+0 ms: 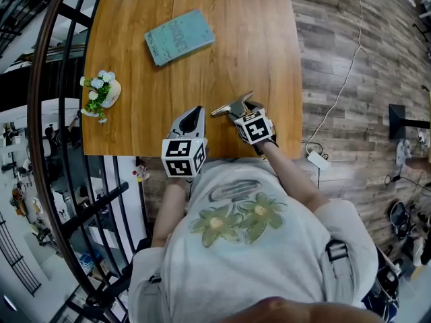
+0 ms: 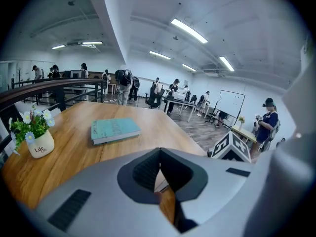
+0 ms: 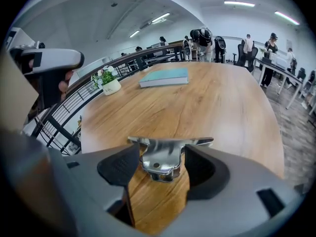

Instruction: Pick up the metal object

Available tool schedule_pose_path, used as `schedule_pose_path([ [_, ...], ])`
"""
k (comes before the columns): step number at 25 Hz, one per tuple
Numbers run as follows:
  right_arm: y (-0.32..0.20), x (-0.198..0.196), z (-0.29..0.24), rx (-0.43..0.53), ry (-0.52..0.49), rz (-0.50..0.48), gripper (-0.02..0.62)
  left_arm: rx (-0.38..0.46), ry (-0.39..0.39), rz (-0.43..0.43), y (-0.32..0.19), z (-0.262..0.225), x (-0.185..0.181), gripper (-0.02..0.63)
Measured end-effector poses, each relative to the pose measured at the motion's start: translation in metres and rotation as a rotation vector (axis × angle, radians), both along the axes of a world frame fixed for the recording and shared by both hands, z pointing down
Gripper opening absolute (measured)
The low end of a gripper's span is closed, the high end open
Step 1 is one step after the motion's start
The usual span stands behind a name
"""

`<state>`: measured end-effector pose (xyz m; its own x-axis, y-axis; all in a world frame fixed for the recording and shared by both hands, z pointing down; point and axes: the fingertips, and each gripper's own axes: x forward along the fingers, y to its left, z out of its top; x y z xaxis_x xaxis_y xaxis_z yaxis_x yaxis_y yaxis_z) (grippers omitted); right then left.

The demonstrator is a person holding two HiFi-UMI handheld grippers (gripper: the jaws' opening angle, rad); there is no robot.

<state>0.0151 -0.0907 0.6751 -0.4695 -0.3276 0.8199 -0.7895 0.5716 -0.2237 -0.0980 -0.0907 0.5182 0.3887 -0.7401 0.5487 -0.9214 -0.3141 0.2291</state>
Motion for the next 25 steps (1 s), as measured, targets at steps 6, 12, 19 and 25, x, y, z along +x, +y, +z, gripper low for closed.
schedule_pose_path([
  [6,0.001,-0.005,0.008,-0.026,-0.001,0.002,0.276,-0.003,0.003,0.004,-0.002,0.002,0.001,0.015],
  [12,-0.001,-0.007,0.014,-0.02,0.017,0.002,0.278,-0.01,0.002,0.008,-0.003,0.005,0.001,0.015],
  [19,-0.005,-0.013,0.022,0.007,0.042,0.02,0.279,-0.017,0.001,0.011,-0.003,0.008,0.0,0.015],
  [25,-0.009,-0.014,0.023,0.037,0.047,0.026,0.279,-0.021,0.001,0.023,-0.004,0.009,0.003,0.015],
])
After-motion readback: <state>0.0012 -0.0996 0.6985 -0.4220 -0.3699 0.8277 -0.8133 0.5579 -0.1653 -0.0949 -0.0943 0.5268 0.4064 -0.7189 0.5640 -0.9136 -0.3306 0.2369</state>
